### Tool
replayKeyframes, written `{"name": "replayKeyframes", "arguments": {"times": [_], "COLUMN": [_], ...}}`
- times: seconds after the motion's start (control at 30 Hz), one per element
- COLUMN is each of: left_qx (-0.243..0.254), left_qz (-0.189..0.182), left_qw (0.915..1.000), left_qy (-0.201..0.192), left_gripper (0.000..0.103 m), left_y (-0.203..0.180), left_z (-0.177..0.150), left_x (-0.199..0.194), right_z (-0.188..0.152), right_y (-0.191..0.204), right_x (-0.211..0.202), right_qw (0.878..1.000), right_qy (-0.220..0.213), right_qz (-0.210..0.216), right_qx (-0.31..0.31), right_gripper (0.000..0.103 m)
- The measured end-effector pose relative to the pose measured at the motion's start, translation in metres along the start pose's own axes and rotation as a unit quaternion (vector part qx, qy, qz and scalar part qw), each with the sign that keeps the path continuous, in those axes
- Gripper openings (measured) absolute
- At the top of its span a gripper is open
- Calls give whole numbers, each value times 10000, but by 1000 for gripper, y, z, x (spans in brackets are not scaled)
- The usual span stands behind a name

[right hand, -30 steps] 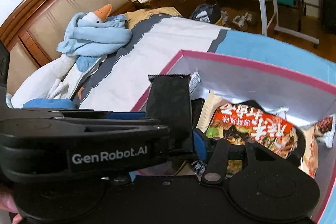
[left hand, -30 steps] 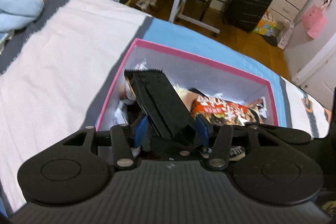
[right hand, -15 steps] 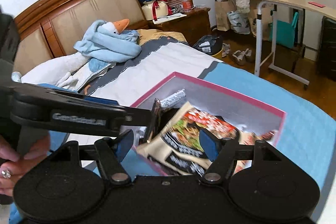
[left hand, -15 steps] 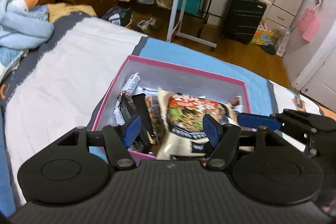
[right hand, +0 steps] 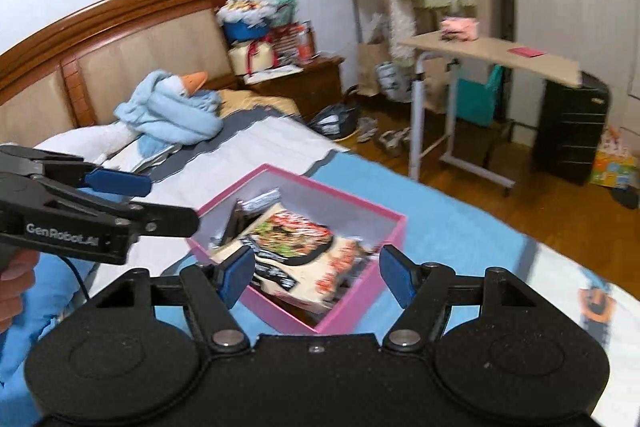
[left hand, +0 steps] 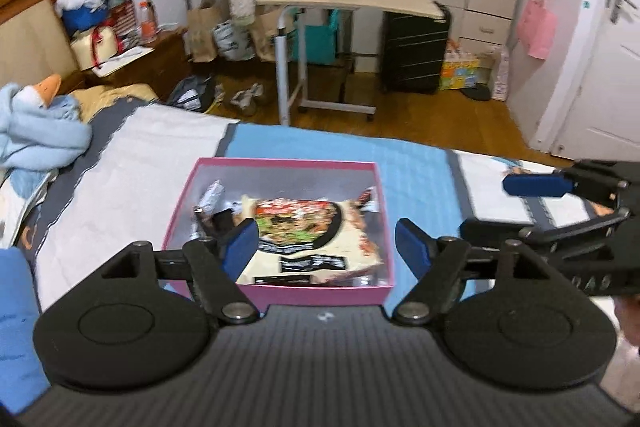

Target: Organize snacks

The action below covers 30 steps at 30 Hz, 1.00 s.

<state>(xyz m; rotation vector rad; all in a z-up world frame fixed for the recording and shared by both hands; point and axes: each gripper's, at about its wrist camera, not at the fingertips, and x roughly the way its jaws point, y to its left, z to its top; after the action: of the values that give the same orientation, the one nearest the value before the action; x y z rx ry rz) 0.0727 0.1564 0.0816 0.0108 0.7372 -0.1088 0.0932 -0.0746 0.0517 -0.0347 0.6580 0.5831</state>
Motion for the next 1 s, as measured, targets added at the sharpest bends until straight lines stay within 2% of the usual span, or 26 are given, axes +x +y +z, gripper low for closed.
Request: {"name": "replayKeyframes", "arguments": {"times": [0.3, 0.47, 0.57, 0.77, 0.87, 1.0], "left_qx": [252, 39, -114, -37, -109, -45], "left_qz": [-345, -447, -526, -453, -478, -322], "left_qw": [9989, 9986, 9983, 9984, 9982, 9989], "left_qy": [-176, -275, -241, -330, -351, -333], "left_gripper": [76, 76, 76, 77, 81, 83], "left_y": [-40, -47, -49, -63, -65, -67], "left_z": [-15, -36, -47, -70, -80, -90], "left_x": [-20, -19, -15, -14, -13, -10], "right_z": [-27, -58, -75, -106, -118, -125], "right_y": [-19, -30, -36, -40, -39, -38], "right_x": [-61, -83, -90, -95, -92, -89], "right_qw": [9975, 9924, 9886, 9799, 9751, 9704], "right_qy": [-237, -332, -385, -438, -407, -390], "right_qz": [-660, -1097, -1291, -1604, -1864, -2131], "right_qx": [92, 439, 679, 1100, 1131, 1065], "right_gripper": [74, 76, 77, 81, 83, 87]}}
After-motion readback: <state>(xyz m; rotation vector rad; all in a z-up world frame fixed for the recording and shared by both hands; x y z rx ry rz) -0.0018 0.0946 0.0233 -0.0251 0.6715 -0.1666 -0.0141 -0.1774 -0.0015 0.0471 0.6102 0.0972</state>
